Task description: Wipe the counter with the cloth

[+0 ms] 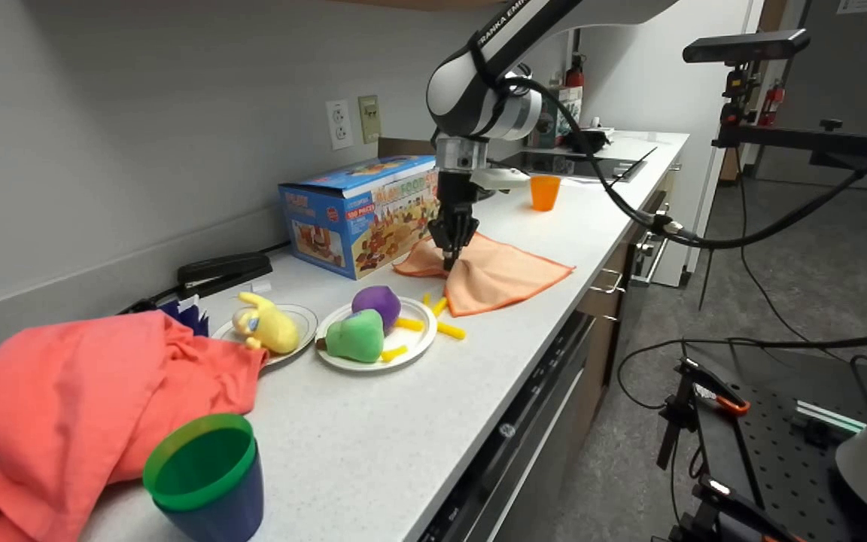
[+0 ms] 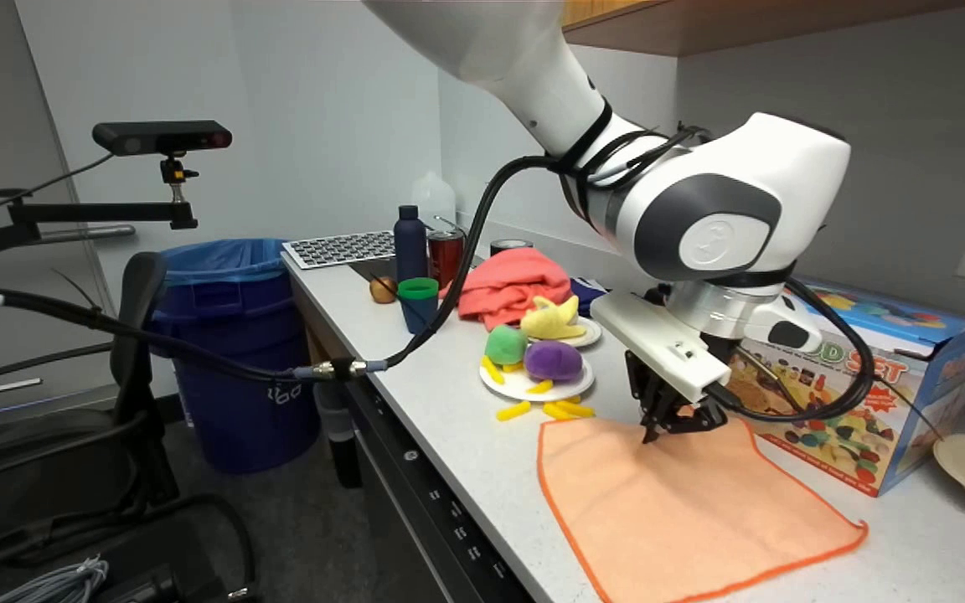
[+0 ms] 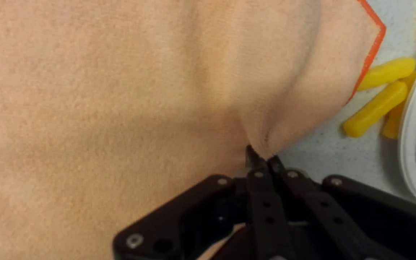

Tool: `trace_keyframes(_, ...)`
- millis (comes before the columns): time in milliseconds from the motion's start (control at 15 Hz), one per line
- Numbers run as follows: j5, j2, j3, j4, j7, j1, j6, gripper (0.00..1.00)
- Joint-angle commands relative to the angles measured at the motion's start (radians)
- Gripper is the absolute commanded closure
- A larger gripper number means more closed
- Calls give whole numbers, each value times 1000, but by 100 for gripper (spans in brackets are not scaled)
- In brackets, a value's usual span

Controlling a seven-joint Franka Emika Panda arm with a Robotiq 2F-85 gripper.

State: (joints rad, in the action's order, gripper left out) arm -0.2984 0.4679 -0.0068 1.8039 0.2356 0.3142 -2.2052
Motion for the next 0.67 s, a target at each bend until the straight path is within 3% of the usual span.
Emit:
trace_keyframes(0, -51, 5, 21, -23, 65, -6, 75, 99)
trace_keyframes(600, -152, 11, 84, -37, 138, -43, 175, 99)
